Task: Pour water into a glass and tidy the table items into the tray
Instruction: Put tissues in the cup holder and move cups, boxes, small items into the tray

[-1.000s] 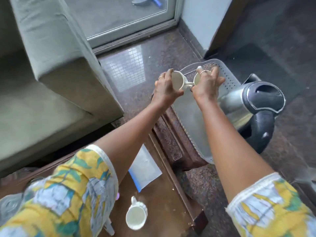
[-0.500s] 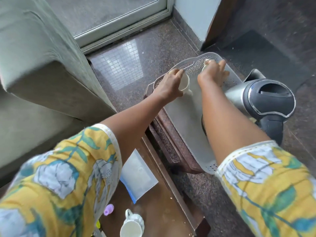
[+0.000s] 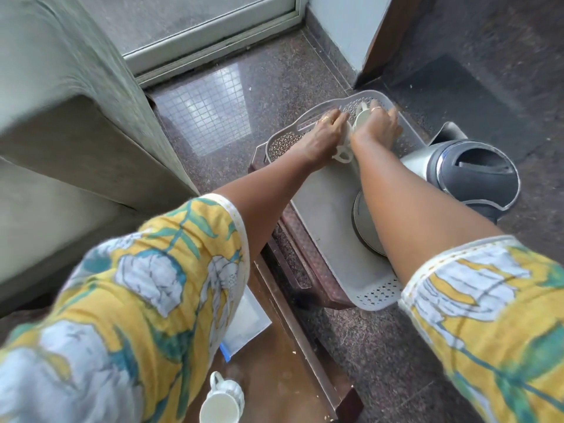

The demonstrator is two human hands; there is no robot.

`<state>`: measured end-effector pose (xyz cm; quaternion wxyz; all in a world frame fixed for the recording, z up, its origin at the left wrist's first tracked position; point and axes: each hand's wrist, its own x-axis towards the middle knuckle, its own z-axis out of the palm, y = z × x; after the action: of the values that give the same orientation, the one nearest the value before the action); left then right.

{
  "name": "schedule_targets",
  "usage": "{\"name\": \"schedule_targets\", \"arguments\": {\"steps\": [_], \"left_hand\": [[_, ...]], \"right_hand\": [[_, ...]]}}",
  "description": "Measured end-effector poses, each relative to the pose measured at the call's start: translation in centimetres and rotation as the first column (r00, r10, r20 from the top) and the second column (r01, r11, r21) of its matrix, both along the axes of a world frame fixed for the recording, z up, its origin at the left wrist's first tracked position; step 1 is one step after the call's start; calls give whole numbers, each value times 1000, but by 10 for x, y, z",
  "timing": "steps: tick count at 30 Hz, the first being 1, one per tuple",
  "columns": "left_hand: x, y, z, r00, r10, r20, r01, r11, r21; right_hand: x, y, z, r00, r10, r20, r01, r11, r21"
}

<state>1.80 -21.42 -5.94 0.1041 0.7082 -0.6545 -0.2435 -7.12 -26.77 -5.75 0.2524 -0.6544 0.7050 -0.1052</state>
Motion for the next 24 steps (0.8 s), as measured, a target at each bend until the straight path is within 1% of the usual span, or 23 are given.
{"name": "schedule_targets", "arguments": {"steps": [1, 2, 3, 4, 6, 8, 10, 12, 13, 16, 18, 20, 22, 24], "left_hand": [[-1, 4, 4, 1000, 12, -27, -12, 1000, -4], [-2, 6, 4, 999, -23, 29, 23, 999, -24], [-2, 10, 2, 999, -17, 41, 18, 1000, -25], [-2, 11, -4, 997, -16, 69, 19, 999, -41], [-3, 17, -10, 996, 14, 94, -9, 999, -51], [-3, 24, -11, 990, 30, 139, -20, 997, -69], [2, 31, -6, 987, 40, 156, -24, 995, -101], [11, 44, 3, 990, 72, 120, -52, 985, -162], [15, 54, 8, 991, 82, 101, -60, 977, -203], [23, 101, 21, 991, 127, 51, -103, 938, -332], [26, 143, 26, 985, 169, 27, -144, 905, -399], [27, 189, 24, 971, 237, -16, -221, 875, -431], [23, 236, 16, 942, 327, -81, -329, 841, -429], [17, 283, 1, 902, 406, -144, -429, 816, -387]], "right_hand": [[2, 0, 1, 998, -63, 14, 63, 998, 1], [5, 1, 2, 990, -141, 12, 141, 990, 7], [7, 2, 6, 976, -215, 21, 214, 976, 23], [11, 4, 9, 968, -249, 7, 249, 968, 34], [11, 10, 12, 970, -244, -1, 244, 969, 44], [10, 18, 10, 984, -179, 21, 179, 984, 2], [8, 29, 12, 992, -91, 91, 99, 991, -88], [10, 42, 16, 990, -64, 122, 88, 976, -200], [12, 52, 21, 991, -22, 134, 56, 965, -256], [20, 96, 33, 963, 165, 213, -74, 922, -380], [27, 136, 37, 929, 299, 218, -161, 857, -490], [34, 181, 37, 892, 411, 190, -241, 786, -570], [37, 225, 29, 869, 468, 158, -297, 750, -591], [36, 270, 12, 856, 503, 117, -363, 747, -557]]}}
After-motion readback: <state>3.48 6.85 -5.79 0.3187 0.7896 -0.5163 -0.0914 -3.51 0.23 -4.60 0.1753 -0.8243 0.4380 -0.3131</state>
